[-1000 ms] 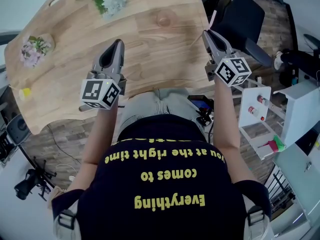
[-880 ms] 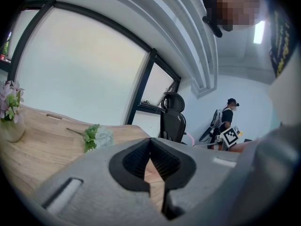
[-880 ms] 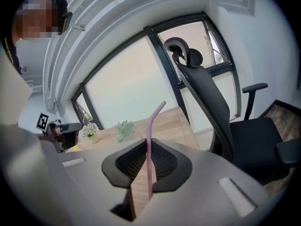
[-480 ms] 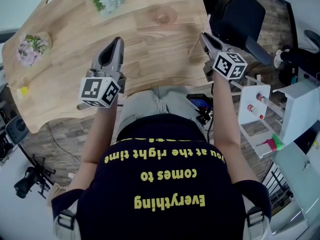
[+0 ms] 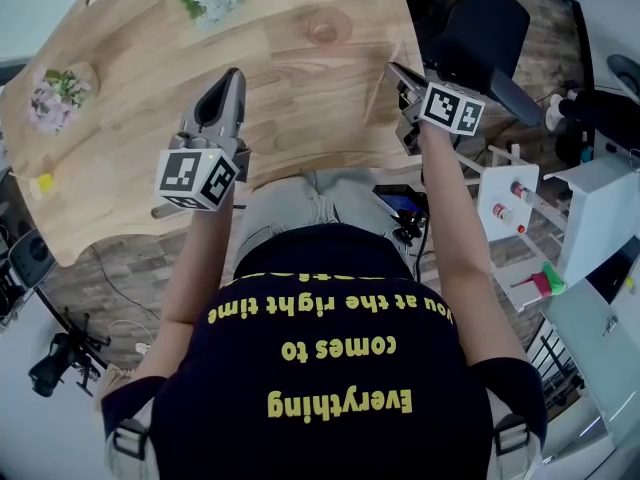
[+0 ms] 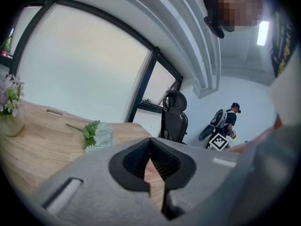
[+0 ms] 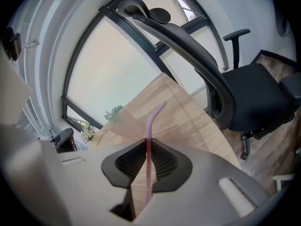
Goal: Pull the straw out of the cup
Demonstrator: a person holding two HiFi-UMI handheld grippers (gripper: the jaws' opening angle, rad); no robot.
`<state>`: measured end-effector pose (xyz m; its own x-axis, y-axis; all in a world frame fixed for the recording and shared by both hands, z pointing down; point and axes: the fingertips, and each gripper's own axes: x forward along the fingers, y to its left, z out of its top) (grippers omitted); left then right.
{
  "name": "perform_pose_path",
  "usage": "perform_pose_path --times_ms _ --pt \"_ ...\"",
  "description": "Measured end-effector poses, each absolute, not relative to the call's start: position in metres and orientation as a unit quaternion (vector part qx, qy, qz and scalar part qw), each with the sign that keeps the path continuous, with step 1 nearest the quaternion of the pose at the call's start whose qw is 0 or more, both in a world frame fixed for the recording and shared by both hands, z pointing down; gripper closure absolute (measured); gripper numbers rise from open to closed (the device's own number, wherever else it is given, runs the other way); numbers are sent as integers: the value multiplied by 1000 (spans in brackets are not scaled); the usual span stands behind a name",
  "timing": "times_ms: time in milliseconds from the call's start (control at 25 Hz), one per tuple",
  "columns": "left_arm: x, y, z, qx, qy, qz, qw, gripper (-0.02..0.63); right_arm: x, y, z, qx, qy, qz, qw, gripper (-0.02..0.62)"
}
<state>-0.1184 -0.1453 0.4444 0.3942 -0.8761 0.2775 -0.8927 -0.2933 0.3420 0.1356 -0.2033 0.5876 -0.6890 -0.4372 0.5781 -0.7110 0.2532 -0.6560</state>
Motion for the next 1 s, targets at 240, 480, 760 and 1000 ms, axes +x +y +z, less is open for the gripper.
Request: perform_pose_path --times_ms 240,480,760,1000 --pt "-120 -146 446 803 -550 18 228 604 129 -206 606 364 -759 516 155 555" --pt "-123 -147 449 802 -550 20 231 604 123 -205 620 358 -748 532 171 555" --pt "-121 -146 449 802 -550 22 234 604 119 -207 627 363 -739 541 172 554" --pt "-125 -145 452 800 -552 22 235 604 112 -208 631 359 -739 543 174 554"
